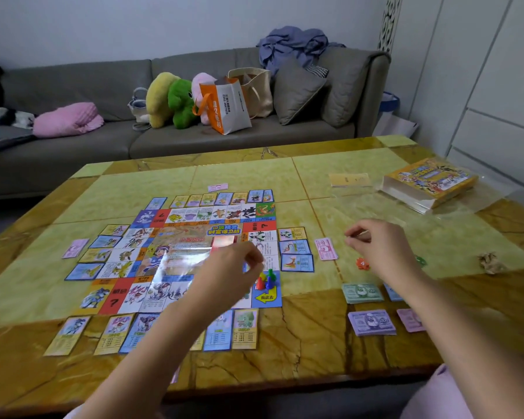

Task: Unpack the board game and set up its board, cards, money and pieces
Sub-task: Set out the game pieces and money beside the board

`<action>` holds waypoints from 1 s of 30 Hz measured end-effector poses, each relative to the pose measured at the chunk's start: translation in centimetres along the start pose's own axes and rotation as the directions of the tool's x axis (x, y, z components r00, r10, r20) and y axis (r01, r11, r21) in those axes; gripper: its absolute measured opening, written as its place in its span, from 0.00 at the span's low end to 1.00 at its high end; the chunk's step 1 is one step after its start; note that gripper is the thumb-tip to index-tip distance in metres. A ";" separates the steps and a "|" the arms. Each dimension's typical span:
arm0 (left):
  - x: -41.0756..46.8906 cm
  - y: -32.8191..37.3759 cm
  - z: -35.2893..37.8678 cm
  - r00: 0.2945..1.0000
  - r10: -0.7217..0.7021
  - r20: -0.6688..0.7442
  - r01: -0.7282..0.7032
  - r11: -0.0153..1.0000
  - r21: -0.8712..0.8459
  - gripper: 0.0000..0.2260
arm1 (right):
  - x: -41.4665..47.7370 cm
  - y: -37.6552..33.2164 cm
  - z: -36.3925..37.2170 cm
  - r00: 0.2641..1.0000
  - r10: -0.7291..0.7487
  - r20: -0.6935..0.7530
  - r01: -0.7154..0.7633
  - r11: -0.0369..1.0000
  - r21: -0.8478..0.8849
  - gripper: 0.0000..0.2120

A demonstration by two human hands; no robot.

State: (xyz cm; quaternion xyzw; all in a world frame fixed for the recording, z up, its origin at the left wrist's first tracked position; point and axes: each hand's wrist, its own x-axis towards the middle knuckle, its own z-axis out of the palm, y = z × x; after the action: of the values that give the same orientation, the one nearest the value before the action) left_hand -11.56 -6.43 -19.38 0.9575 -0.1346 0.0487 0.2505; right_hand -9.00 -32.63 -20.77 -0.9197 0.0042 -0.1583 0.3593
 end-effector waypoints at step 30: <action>-1.4 -5.2 0.4 0.954 -0.178 0.242 0.173 0.984 0.039 0.09 | -7.4 -5.3 9.3 0.951 -0.162 0.264 0.148 0.986 0.070 0.09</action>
State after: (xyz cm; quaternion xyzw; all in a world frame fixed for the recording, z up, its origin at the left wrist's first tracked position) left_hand -11.37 -1.89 -22.37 0.9665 -0.0784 -0.0907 0.2268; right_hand -13.83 -21.65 -25.86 -0.9210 -0.1206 -0.0601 0.3655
